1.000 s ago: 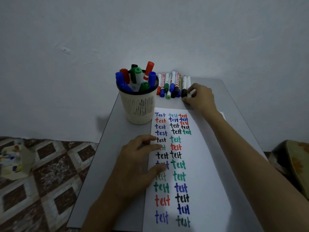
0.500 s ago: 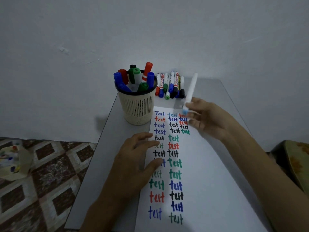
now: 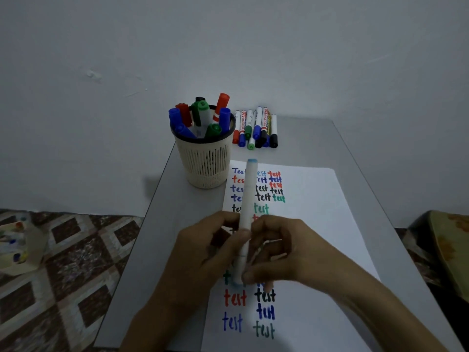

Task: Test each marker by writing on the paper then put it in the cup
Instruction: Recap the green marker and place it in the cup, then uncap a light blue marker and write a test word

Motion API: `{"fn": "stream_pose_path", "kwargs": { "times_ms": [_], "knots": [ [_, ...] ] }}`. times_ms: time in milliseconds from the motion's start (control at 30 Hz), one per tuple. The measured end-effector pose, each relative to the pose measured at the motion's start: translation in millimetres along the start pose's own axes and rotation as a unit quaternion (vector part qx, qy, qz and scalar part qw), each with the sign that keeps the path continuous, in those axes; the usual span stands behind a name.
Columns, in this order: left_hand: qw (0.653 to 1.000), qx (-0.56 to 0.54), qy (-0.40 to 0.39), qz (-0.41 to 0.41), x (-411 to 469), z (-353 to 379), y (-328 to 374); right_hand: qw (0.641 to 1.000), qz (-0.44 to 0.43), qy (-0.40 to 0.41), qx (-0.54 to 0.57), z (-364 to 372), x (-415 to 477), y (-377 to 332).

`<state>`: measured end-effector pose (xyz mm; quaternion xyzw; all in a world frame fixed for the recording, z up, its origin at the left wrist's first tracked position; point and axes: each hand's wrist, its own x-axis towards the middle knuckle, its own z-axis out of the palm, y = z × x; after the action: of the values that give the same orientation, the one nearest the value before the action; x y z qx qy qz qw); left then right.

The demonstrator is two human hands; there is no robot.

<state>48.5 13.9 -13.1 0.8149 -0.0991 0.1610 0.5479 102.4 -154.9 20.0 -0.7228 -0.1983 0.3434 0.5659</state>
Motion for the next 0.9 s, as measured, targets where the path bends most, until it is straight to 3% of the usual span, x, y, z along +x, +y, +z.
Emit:
{"fn": "stream_pose_path", "kwargs": {
  "times_ms": [200,300,533,733,900],
  "knots": [
    [0.995,-0.020,-0.090,-0.023,-5,2,5,0.982,-0.065,0.175,-0.040,-1,0,-9],
    [0.993,-0.003,-0.117,0.005,-5,3,6,0.986,-0.103,0.131,-0.014,6,2,-11],
    [0.985,-0.032,-0.169,-0.025,-5,5,4,0.967,-0.125,0.212,0.070,13,1,-8],
    [0.990,-0.004,-0.138,-0.006,-3,6,3,0.962,-0.129,0.191,0.145,12,3,-3],
    [0.994,-0.025,-0.104,-0.008,-3,8,3,0.969,-0.143,0.175,0.100,4,1,-7]
  ]
}}
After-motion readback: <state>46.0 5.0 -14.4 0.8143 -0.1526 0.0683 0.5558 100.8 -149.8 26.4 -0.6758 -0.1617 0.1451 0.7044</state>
